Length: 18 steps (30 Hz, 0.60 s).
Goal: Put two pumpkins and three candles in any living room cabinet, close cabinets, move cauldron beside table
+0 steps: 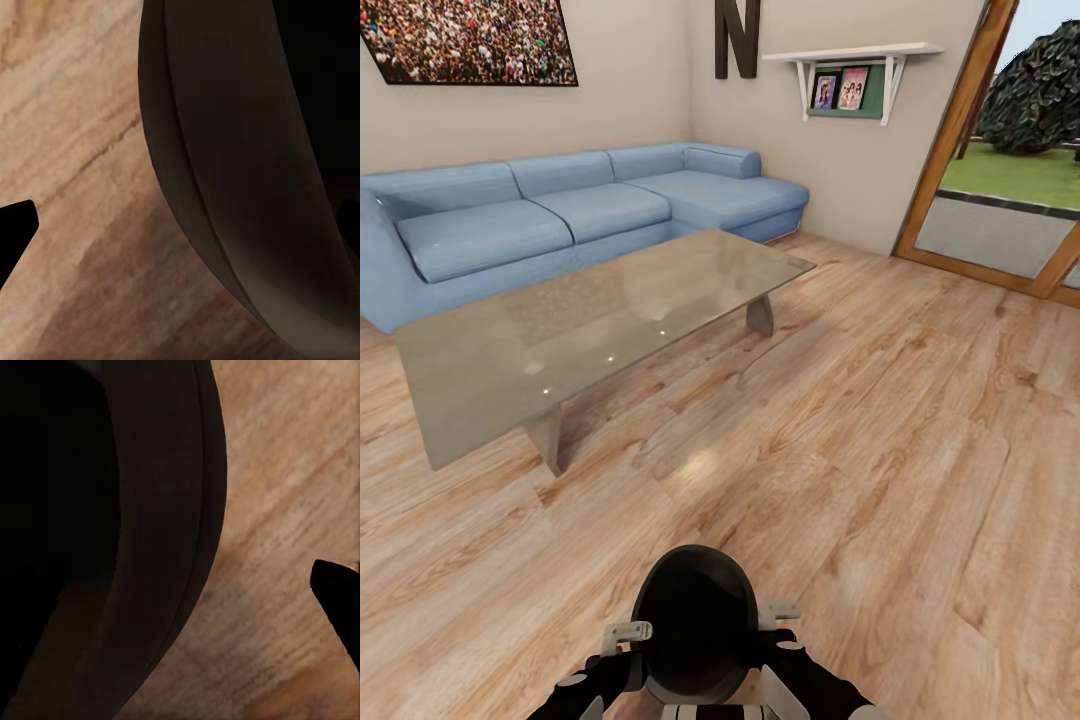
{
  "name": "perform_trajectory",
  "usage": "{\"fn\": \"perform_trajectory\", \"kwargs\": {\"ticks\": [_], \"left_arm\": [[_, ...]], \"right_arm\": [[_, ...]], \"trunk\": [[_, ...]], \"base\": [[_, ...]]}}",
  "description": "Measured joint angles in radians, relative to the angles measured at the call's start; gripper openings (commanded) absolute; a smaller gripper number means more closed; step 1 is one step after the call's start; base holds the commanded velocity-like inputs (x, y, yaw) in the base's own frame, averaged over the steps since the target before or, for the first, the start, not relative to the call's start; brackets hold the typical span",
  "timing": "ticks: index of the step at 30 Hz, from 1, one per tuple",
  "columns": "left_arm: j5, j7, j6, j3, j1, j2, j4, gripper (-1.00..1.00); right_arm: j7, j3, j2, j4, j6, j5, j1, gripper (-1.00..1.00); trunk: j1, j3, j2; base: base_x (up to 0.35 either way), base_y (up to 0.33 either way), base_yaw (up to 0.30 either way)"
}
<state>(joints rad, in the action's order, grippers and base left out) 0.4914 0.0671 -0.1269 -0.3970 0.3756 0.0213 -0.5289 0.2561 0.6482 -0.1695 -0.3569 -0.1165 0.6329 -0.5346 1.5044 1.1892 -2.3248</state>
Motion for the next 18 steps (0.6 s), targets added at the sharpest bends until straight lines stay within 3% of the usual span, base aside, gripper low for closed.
{"fn": "perform_trajectory", "kwargs": {"ticks": [3,4,5,18], "left_arm": [[0.005,-0.003,0.001,-0.002,0.000,-0.001,0.000,1.00],[0.006,-0.003,0.000,-0.002,0.000,-0.001,-0.001,-1.00],[0.002,-0.001,0.000,0.000,0.000,0.000,0.000,-1.00],[0.003,0.002,0.000,0.007,0.000,0.000,0.000,-1.00]], "right_arm": [[-0.002,0.002,0.000,-0.001,0.000,0.006,0.000,-1.00],[-0.003,0.002,0.000,-0.001,-0.001,0.005,0.000,-1.00],[0.001,-0.003,0.001,-0.001,-0.001,-0.013,-0.001,-1.00],[0.000,-0.001,0.001,0.000,-0.002,-0.003,0.000,-1.00]], "trunk": [[0.000,0.000,0.000],[0.000,0.000,0.000],[0.000,0.000,0.000],[0.000,0.000,0.000]], "base": [[0.000,0.000,0.000],[0.000,0.000,0.000],[0.000,0.000,0.000],[0.000,0.000,0.000]]}}
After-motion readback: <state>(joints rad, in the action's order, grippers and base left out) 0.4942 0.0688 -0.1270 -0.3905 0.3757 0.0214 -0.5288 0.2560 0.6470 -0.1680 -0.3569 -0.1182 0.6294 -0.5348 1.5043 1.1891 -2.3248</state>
